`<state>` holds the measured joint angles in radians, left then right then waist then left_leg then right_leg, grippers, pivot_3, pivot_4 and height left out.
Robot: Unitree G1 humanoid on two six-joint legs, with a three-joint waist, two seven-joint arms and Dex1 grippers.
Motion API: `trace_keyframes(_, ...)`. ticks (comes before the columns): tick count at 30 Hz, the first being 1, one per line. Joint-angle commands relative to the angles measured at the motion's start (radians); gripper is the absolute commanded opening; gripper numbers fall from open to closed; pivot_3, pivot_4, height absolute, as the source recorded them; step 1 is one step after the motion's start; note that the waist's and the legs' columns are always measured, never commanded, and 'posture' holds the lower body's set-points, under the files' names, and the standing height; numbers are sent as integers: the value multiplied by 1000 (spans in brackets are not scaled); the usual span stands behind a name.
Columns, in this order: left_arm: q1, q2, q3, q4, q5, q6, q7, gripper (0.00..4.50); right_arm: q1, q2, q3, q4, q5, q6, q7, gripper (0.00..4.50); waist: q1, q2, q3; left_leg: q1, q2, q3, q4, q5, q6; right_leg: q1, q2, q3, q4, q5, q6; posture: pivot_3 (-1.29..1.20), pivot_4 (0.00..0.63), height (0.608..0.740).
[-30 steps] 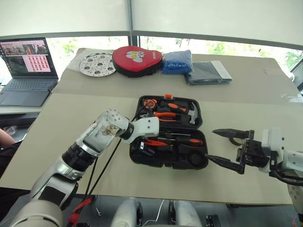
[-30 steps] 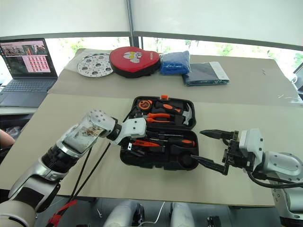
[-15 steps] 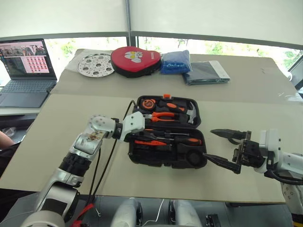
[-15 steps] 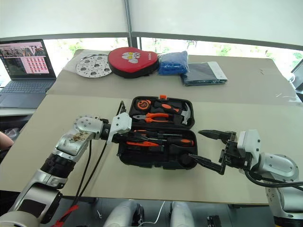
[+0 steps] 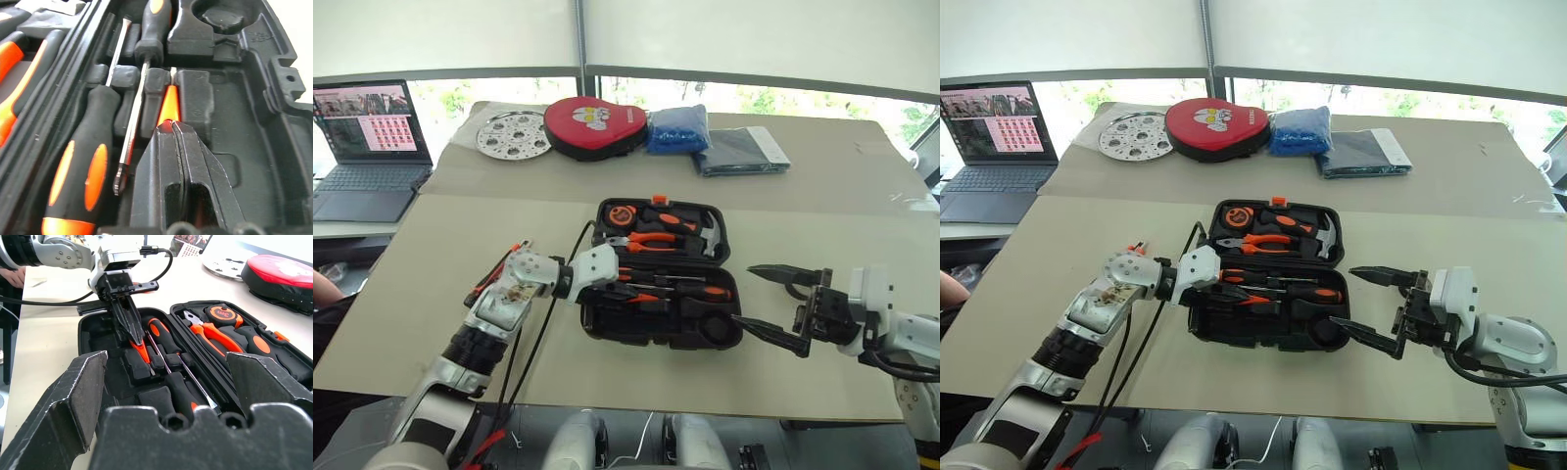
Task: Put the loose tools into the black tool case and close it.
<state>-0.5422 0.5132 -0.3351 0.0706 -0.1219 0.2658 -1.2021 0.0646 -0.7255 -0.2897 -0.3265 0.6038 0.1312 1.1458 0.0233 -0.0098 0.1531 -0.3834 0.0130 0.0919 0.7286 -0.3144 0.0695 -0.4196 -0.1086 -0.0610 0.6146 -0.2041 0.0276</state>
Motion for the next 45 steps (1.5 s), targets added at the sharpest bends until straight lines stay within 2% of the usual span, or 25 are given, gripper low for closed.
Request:
trace_keyframes(1, 33, 16, -47, 21, 50, 73, 22, 48, -15, -4, -10, -22, 12, -7, -8, 4500, 0, 0, 0, 0, 0, 0, 0, 0, 0, 0, 0, 0, 0, 0, 0, 0, 150, 740)
trace_keyframes(5, 53, -3, 4, 41, 36, 84, 104, 48, -25, 9, -1, -26, 33, 2, -9, 4500, -1, 1, -2, 2, 0, 0, 0, -1, 2, 2, 0, 0, 1, 0, 0, 0, 150, 740)
trace_keyframes(10, 134, -5, 154, -57, -86, -25, 122, 48, -24, 15, 6, -24, 42, 5, 1, 4500, -13, 1, -2, 3, 1, 0, 0, -2, 3, 0, 0, 2, 3, 0, 0, 0, 150, 740)
trace_keyframes(12, 211, -11, 284, -131, -183, -42, 155, 48, -16, 17, -1, -12, 44, -8, 17, 4500, -17, 1, -2, 3, 1, 1, 0, -1, 2, -2, 0, 4, 6, 0, -1, 0, 150, 740)
trace_keyframes(14, 301, 2, 404, -235, -300, -22, 152, 551, -14, 30, -15, 4, 43, -37, 23, 4500, -24, 1, -1, 3, 2, 2, -1, -1, 2, -3, 0, 5, 7, -1, -2, 0, 150, 740)
trace_keyframes(15, 373, 16, 477, -282, -305, -35, 186, 723, -7, 38, -22, 16, 37, -64, 36, 4500, -25, 1, -1, 3, 2, 2, -1, -1, 1, -4, -1, 6, 8, -1, -2, 0, 150, 740)
trace_keyframes(18, 606, 19, 692, -379, -280, -78, 311, 1840, 25, 68, -29, 32, 24, -126, 60, 4500, -26, 1, -1, 4, 2, 2, -2, 1, -3, -4, -3, 6, 8, -2, -3, 0, 150, 740)
trace_keyframes(20, 755, -22, 816, -422, -282, -112, 377, 2577, 40, 95, -22, 34, 26, -170, 78, 4500, -25, 1, -1, 7, 2, 2, -5, -1, -1, -2, -5, 7, 6, -2, -3, 0, 150, 740)
trace_keyframes(25, 1055, -139, 1003, -474, -329, -105, 496, 4455, 45, 169, 28, 8, 75, -212, 119, 4500, -12, 0, 0, 9, 2, 2, -8, -5, 3, -1, -7, 6, 0, -2, -3, 0, 150, 740)
trace_keyframes(28, 1130, -183, 1093, -443, -376, -86, 560, 4455, 33, 210, 56, -20, 101, -206, 103, 4500, -5, -1, 0, 11, 2, 1, -9, -7, 4, -2, -8, 5, -2, -3, -5, 0, 150, 740)
trace_keyframes(31, 1153, -165, 1086, -453, -371, -69, 571, 4455, 15, 231, 74, -23, 110, -201, 94, 4500, -1, -1, 0, 11, 2, 1, -9, -8, 4, -2, -12, 3, -2, -4, -7, 0, 150, 740)
trace_keyframes(34, 1111, -91, 1036, -477, -359, -19, 566, 4455, -2, 233, 82, -18, 102, -204, 87, 4500, 2, -1, 0, 11, 1, 1, -9, -8, 4, -2, -10, 0, -2, -4, -7, 0, 150, 740)
trace_keyframes(37, 1000, 10, 981, -486, -400, 92, 571, 4455, -20, 217, 90, -35, 98, -177, 66, 4500, 4, -1, 0, 11, 1, 1, -9, -7, 4, -2, -7, 0, -1, -3, -7, 0, 150, 740)
trace_keyframes(40, 809, 160, 873, -401, -350, 225, 587, 4455, -46, 190, 103, -61, 101, -130, 34, 4500, 2, -1, 0, 11, 1, 1, -9, -4, 3, -2, -6, -1, 0, -1, -6, 0, 150, 740)
trace_keyframes(45, 593, 268, 726, -235, -307, 326, 570, 4455, -85, 172, 121, -76, 95, -94, -2, 4500, -20, -1, -1, 11, 1, 4, -15, 2, -7, -2, -3, 1, 1, 0, -7, 0, 150, 740)
